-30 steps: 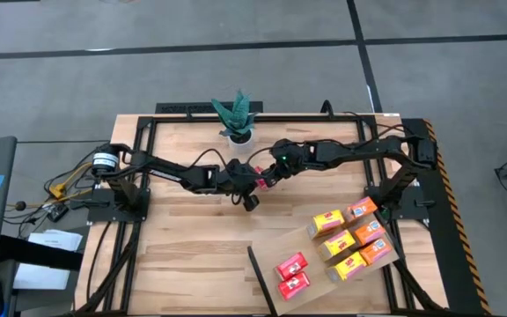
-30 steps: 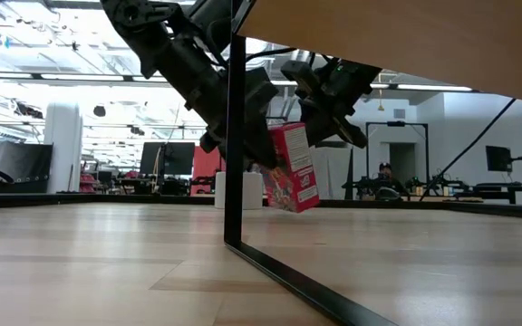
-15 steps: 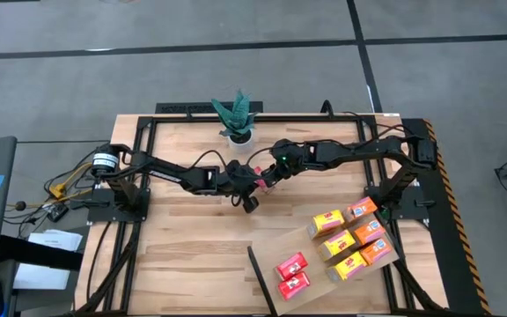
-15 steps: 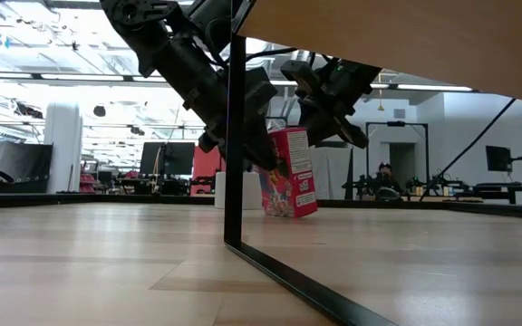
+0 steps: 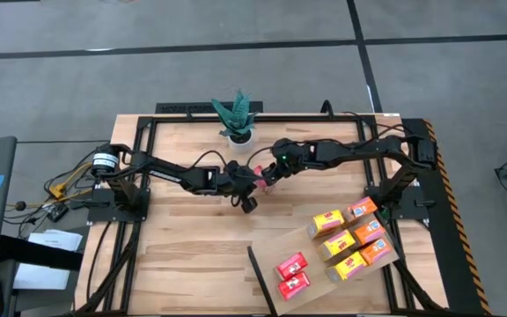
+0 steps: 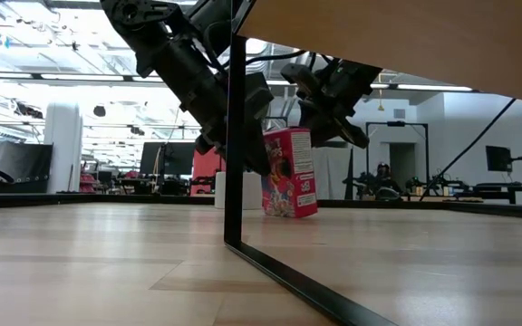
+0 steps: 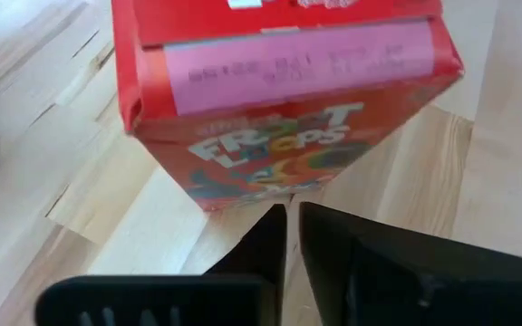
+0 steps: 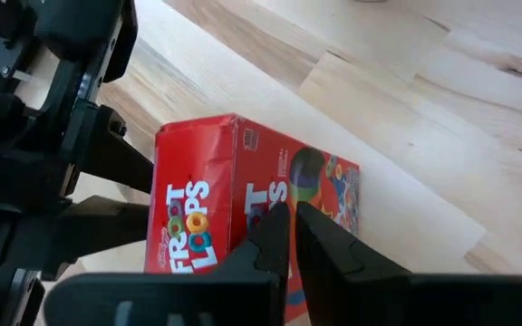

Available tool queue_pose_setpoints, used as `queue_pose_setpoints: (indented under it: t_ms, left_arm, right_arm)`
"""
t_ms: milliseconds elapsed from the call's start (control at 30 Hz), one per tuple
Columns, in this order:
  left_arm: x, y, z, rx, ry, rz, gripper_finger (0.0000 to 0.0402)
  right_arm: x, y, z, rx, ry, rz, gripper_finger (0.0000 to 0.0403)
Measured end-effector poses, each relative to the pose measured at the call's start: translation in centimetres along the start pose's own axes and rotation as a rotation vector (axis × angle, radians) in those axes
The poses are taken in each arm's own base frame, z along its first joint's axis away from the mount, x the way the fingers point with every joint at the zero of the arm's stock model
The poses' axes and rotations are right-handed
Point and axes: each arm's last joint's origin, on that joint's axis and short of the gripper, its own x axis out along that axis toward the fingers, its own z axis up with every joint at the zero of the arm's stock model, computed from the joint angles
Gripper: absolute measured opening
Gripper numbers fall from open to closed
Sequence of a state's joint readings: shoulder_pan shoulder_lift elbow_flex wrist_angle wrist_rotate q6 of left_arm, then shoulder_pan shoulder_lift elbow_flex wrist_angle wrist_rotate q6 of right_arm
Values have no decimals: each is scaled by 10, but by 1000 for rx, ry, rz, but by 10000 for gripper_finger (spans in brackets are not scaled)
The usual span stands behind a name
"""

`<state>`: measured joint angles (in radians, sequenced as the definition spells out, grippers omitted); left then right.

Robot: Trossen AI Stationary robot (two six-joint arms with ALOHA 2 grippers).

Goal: Stack cereal on shelf
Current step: Put the red cereal box on the shelf aligned with the other red cereal boxes

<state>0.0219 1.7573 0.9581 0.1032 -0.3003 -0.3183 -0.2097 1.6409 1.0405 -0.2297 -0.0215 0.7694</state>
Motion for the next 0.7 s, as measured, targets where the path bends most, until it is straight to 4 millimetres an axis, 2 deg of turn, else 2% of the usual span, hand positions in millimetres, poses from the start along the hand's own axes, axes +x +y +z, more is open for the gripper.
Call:
queue_pose_setpoints:
  t_ms: [133,300,533,700]
  left_arm:
    - [0,-1,0,9,5,-14,50]
    - [0,-4,-1,12,38,-116,95]
    - [-4,-7,-2,5,102,-248,182]
    - [-19,-4,4,52,122,-297,235]
  right_arm:
    - [0,-2,1,-13,0,-10,51]
    - [-1,-3,2,-13,-8,-22,52]
    - [-6,-8,3,-35,4,-53,52]
    - [-27,-10,12,-46,-43,-62,52]
